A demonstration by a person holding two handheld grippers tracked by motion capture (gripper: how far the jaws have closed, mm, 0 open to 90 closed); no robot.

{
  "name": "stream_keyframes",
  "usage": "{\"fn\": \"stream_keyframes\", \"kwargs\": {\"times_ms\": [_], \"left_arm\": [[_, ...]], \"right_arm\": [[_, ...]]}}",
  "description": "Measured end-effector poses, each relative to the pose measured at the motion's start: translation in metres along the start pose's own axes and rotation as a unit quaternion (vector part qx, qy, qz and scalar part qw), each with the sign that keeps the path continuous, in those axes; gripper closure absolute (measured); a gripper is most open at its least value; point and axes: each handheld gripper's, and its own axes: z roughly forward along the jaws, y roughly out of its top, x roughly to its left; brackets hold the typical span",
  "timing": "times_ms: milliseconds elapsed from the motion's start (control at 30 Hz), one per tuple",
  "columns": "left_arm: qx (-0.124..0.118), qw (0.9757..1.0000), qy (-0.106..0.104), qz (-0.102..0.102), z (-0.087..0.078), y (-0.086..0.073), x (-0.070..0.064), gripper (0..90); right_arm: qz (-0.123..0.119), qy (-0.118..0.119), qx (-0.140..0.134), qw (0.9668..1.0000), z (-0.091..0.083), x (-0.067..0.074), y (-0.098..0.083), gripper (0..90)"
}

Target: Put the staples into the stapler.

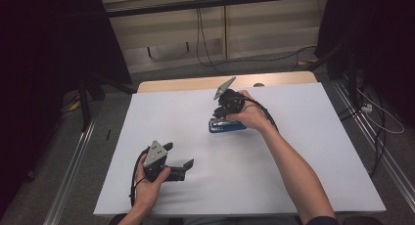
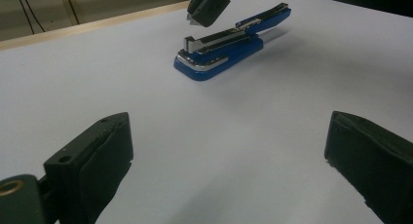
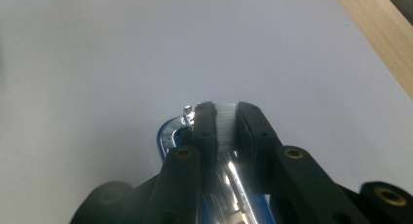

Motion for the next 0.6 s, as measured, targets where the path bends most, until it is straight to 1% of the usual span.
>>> {"fn": "stream_keyframes", "kwargs": {"times_ms": [67,167,233,300,433,600], "left_arm": [[-0.001,1.0,-0.001,0.0,0.0001,0.0,0.0002,3.9],[0.0,1.0,0.0,0.0,0.0,0.0,0.0001,3.9],[0.0,1.0,-0.001,0.002,0.0003,0.0001,0.0004,3.9],[0.0,1.0,-0.001,0.002,0.0002,0.0,0.0002,3.9],[0.0,1.0,-0.002,0.0,0.0,-0.0001,0.0002,3.9],[0.001,1.0,-0.002,0.002,0.0004,-0.0001,-0.0002,3.9]], "right_arm": [[-0.007,-0.006,0.005,0.9999,0.0007,0.0,0.0004,79.4],[-0.017,-0.005,0.005,0.9998,0.0011,-0.0009,0.0,79.4],[-0.025,0.002,0.003,0.9997,0.0015,-0.0018,-0.0004,79.4],[-0.035,0.008,0.007,0.9993,0.0018,-0.0024,-0.0006,79.4],[-0.045,0.022,0.009,0.9987,0.0019,-0.0027,-0.002,79.4],[-0.048,0.035,0.015,0.9981,0.0011,-0.0039,-0.0042,79.4]]}}
